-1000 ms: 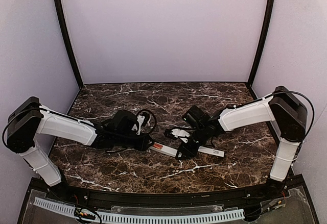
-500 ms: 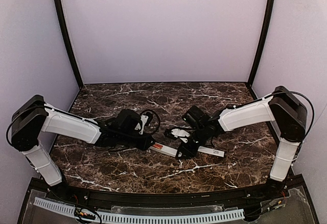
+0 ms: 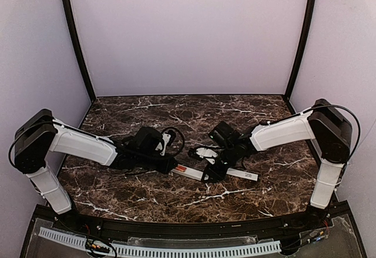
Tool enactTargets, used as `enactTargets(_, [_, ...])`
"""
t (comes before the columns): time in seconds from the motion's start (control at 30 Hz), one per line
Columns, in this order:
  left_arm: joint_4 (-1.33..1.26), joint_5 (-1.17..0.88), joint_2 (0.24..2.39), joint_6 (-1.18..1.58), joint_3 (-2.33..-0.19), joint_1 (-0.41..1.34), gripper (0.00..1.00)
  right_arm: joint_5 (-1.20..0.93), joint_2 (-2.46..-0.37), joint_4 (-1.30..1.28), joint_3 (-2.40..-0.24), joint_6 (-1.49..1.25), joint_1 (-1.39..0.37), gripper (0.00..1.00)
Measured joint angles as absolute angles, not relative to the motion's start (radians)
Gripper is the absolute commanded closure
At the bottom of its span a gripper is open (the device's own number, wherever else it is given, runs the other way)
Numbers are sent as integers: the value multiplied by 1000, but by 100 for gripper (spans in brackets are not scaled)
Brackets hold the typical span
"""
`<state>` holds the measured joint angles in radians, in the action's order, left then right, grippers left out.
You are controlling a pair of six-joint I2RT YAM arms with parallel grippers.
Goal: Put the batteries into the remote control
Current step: Load the battery into the battery compartment.
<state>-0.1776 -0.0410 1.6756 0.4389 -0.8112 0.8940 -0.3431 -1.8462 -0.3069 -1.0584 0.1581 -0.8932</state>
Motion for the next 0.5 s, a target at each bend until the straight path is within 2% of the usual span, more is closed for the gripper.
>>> enactTargets(0.5, [-201, -41, 1690, 462, -811, 904, 88, -342, -1850, -307, -1064, 158, -894, 70])
